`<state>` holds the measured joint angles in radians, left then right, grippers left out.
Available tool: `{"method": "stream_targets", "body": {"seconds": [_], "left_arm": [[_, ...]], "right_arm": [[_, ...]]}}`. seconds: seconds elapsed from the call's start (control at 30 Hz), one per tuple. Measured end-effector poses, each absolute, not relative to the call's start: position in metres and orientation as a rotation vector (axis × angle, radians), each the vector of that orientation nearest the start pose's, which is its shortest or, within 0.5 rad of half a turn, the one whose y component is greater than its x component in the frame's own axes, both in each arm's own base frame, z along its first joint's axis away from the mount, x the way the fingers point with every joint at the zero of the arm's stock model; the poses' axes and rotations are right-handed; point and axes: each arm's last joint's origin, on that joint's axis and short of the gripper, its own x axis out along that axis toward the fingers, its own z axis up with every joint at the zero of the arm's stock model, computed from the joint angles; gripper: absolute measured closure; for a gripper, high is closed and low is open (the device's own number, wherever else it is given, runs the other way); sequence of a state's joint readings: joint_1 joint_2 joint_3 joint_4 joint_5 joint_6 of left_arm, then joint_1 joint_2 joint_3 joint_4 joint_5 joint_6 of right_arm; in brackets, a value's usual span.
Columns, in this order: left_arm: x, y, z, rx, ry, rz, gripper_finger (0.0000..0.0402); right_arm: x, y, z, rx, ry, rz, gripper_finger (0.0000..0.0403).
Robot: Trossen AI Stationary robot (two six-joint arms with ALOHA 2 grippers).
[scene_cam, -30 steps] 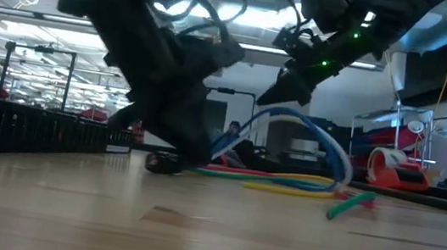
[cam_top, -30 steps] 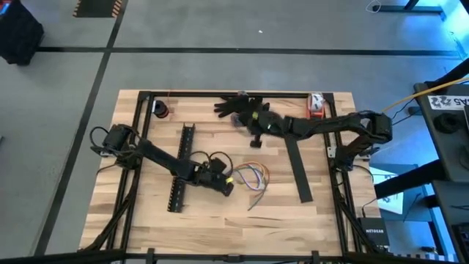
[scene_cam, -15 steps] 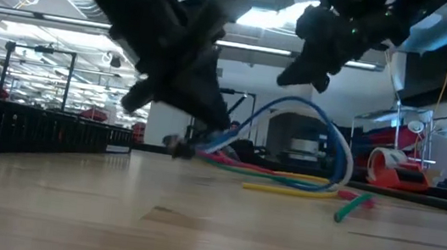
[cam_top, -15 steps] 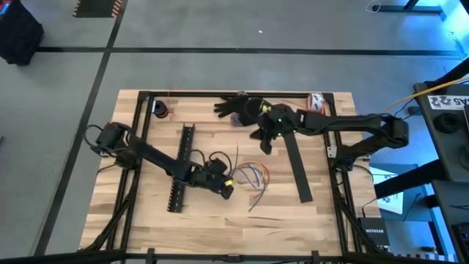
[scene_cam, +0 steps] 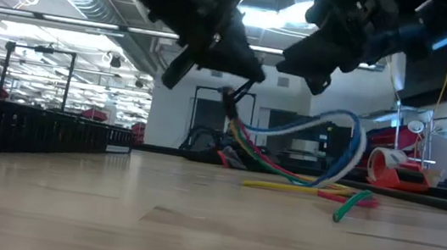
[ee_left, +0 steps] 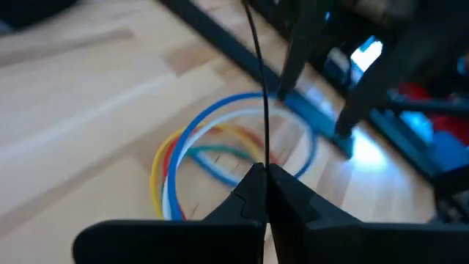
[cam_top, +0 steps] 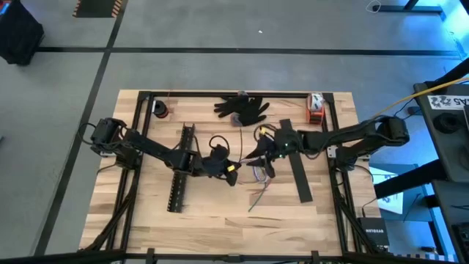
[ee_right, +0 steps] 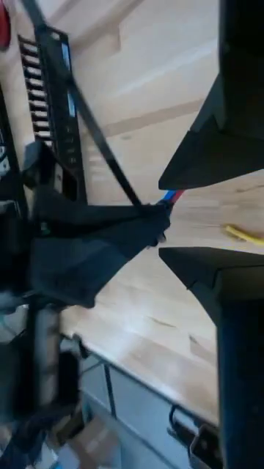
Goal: Ziptie cables
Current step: Wrap the cable wires together using the black zip tie
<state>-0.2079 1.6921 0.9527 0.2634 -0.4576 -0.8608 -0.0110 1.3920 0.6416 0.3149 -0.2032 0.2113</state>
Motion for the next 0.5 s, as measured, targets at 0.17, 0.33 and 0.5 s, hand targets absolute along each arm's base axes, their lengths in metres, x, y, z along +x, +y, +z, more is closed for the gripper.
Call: {"method": "stream_targets", "body": {"seconds": [0.17, 0.33, 0.5], "left_arm": [[0.355, -0.051, 0.205, -0.724, 0.270, 0.438, 0.0401], [0.356, -0.041, 0.205, -0.756, 0.253, 0.469, 0.0401], [0.357, -0.033, 0.205, -0.771, 0.241, 0.489, 0.0401]], "right_arm": [[0.285, 0.012, 0.185, 0.271, 0.506, 0.061, 0.0274], [0.287, 0.011, 0.182, 0.421, 0.509, -0.027, 0.0274], [0.288, 0.016, 0.185, 0.506, 0.441, -0.164, 0.0274]]}}
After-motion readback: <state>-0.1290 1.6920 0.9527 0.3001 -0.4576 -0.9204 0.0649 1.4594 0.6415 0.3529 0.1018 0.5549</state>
